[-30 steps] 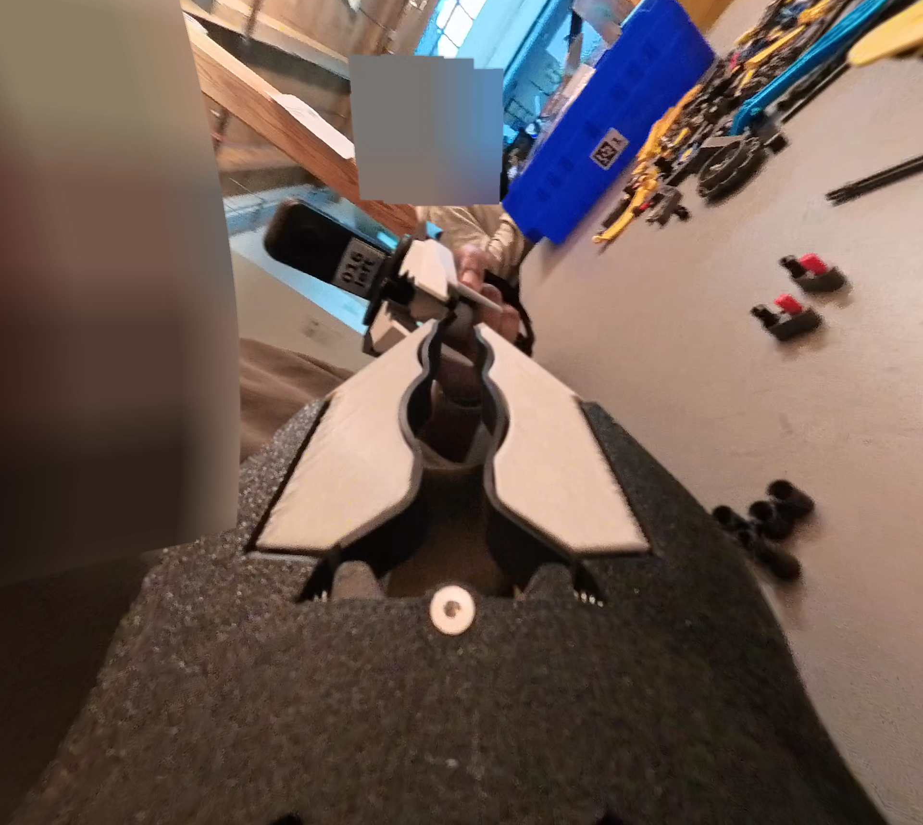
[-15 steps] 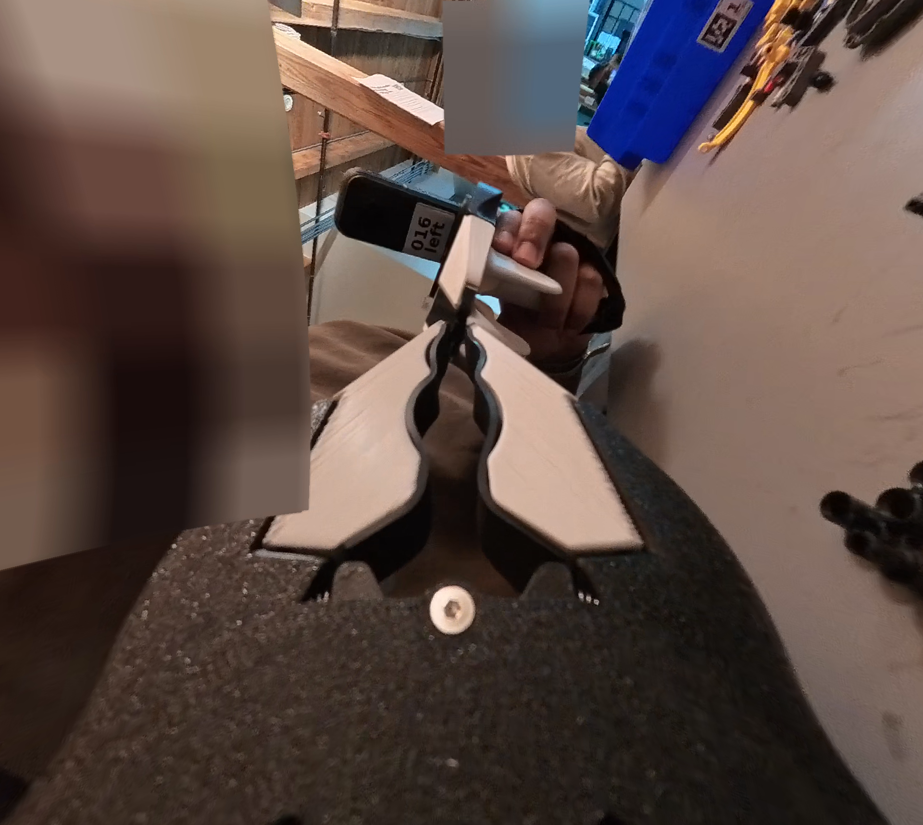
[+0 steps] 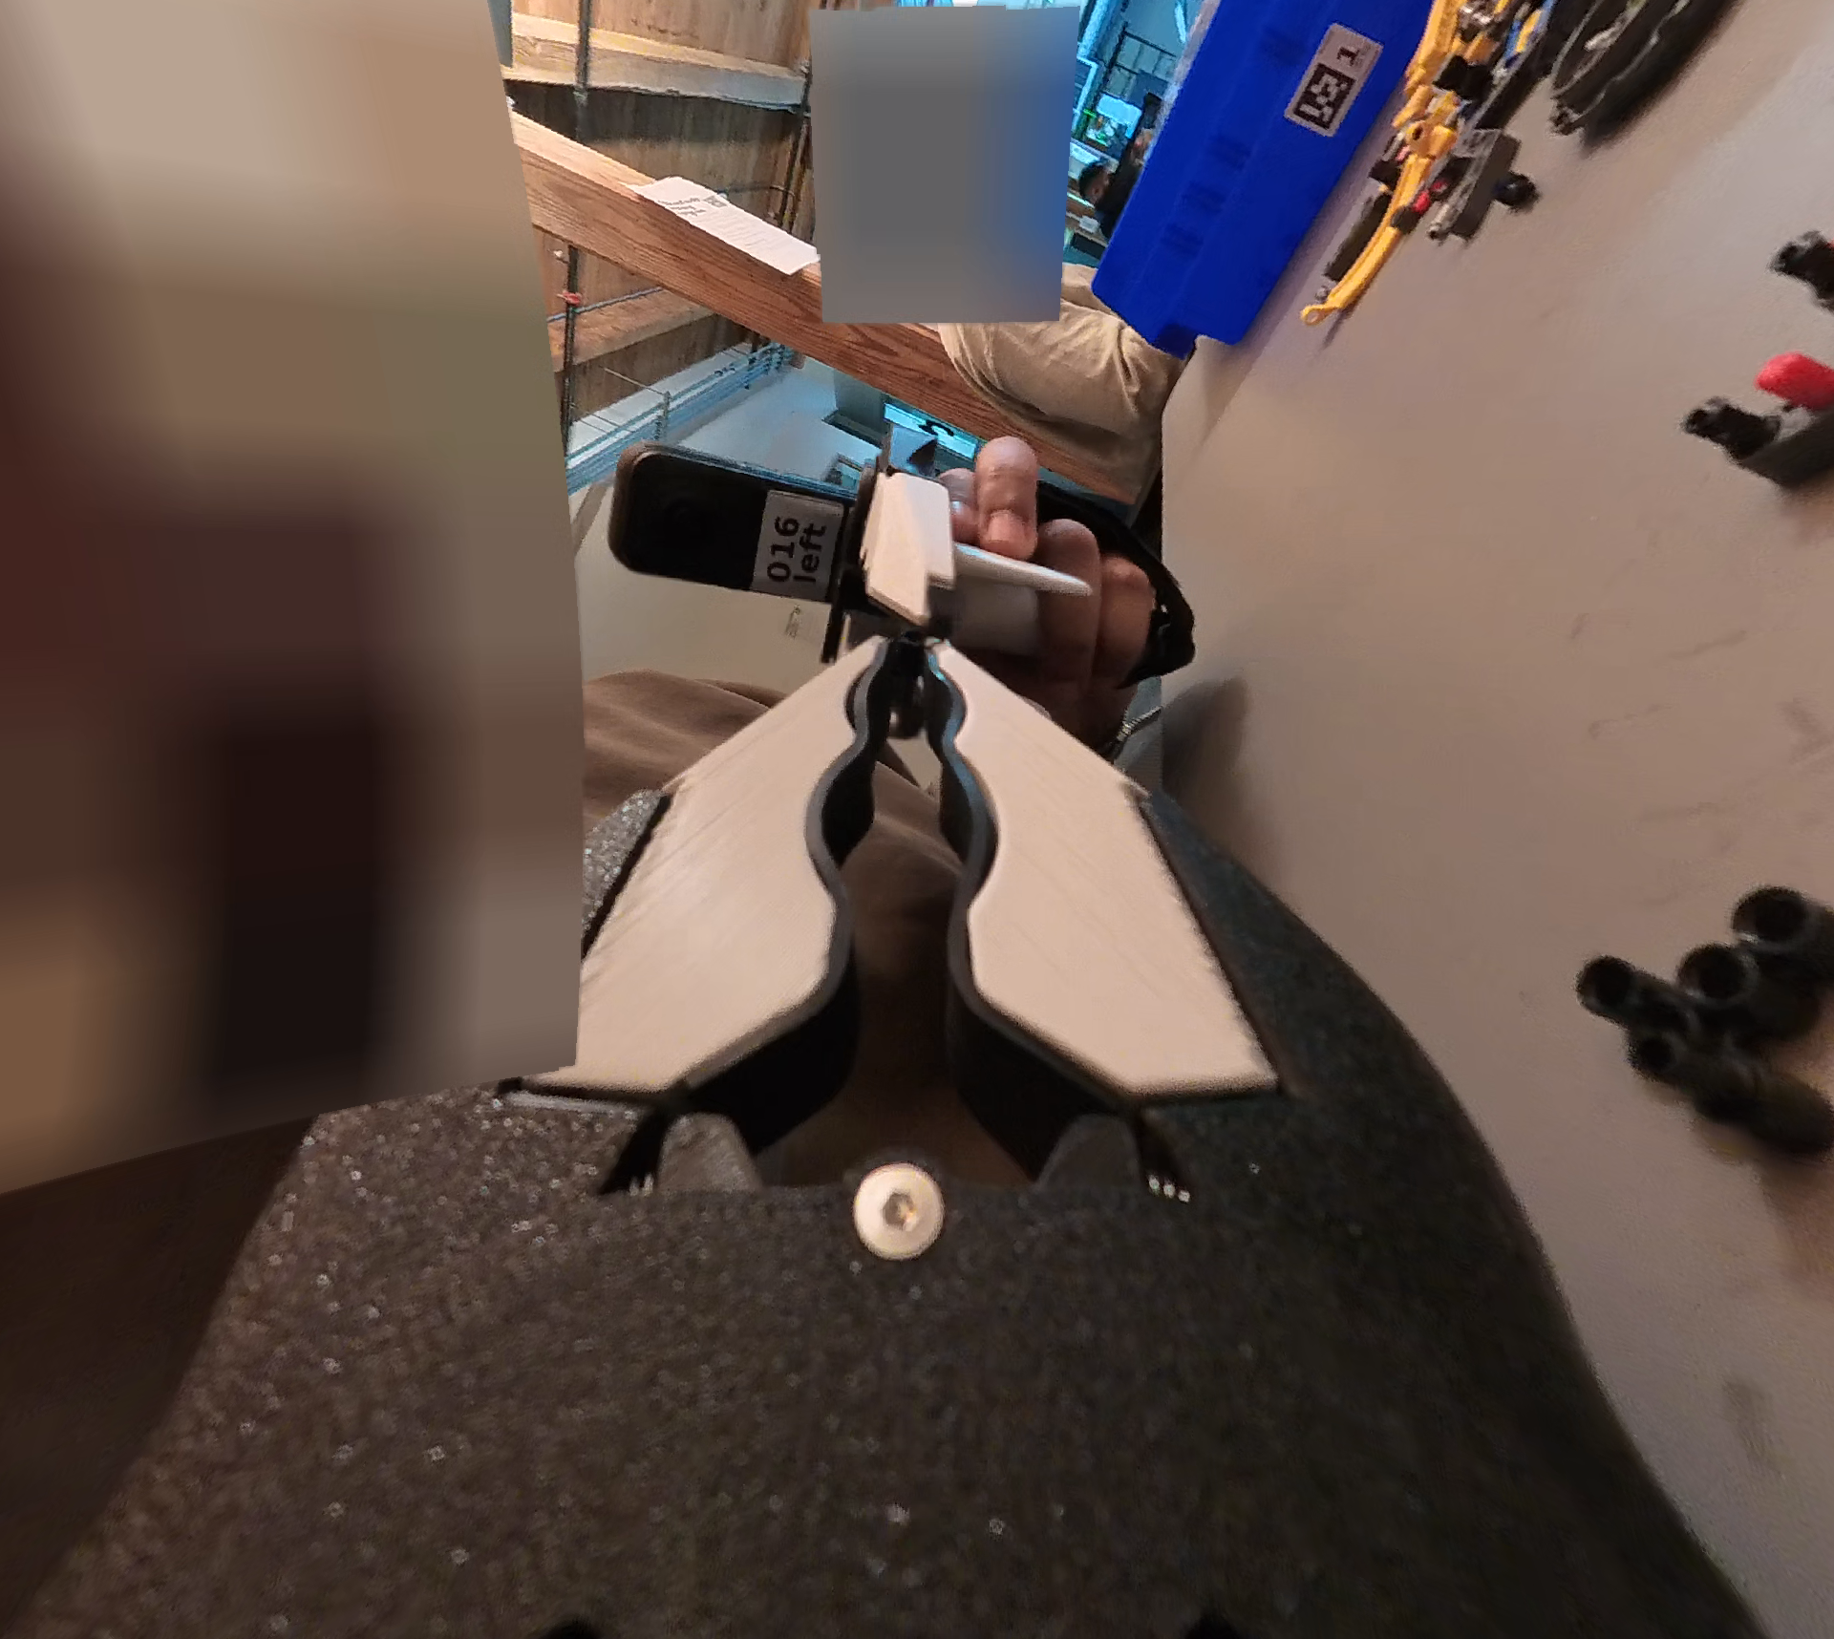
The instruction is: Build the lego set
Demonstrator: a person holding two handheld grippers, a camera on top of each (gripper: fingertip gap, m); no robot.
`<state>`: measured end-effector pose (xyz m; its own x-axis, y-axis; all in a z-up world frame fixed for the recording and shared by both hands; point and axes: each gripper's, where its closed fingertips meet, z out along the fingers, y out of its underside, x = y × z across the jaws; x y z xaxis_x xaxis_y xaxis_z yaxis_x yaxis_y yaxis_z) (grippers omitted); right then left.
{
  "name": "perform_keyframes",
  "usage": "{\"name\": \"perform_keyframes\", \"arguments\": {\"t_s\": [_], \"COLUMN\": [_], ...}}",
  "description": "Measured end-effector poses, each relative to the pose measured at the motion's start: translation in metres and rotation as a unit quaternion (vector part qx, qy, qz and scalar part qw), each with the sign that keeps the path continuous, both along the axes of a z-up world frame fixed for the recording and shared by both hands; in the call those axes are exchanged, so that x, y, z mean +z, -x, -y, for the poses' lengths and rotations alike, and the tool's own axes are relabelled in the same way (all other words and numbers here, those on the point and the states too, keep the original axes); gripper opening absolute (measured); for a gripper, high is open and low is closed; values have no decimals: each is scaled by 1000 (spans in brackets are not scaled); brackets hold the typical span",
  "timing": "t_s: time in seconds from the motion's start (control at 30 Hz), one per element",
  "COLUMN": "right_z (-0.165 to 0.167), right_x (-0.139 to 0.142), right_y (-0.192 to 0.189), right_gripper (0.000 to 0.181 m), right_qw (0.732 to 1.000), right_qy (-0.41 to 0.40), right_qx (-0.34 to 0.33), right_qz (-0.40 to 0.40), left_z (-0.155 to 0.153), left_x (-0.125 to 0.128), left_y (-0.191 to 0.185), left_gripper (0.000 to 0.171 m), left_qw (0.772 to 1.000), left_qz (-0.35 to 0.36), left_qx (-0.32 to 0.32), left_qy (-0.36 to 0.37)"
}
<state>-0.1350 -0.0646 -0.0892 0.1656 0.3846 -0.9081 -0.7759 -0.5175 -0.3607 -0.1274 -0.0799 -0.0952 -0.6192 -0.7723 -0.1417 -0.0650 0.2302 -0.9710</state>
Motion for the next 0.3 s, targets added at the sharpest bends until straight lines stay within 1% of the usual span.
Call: {"name": "perform_keyframes", "arguments": {"t_s": [0.03, 0.17, 0.23, 0.3], "right_z": [0, 1, 1, 0], "right_x": [0, -2, -3, -2], "right_y": [0, -2, -1, -2], "right_gripper": [4, 4, 4, 4], "right_qw": [1000, 1000, 1000, 1000], "right_qy": [2, 7, 8, 6], "right_qx": [0, -1, 0, -5], "right_qz": [1, 8, 12, 3], "left_z": [-1, -4, -7, -4], "left_x": [1, 7, 9, 8], "left_y": [1, 3, 2, 4], "left_gripper": [8, 0, 0, 2], "left_qw": [1000, 1000, 999, 1000], "left_qz": [0, 8, 14, 7], "left_qx": [-2, 1, 5, -8], "left_qy": [6, 24, 28, 29]}}
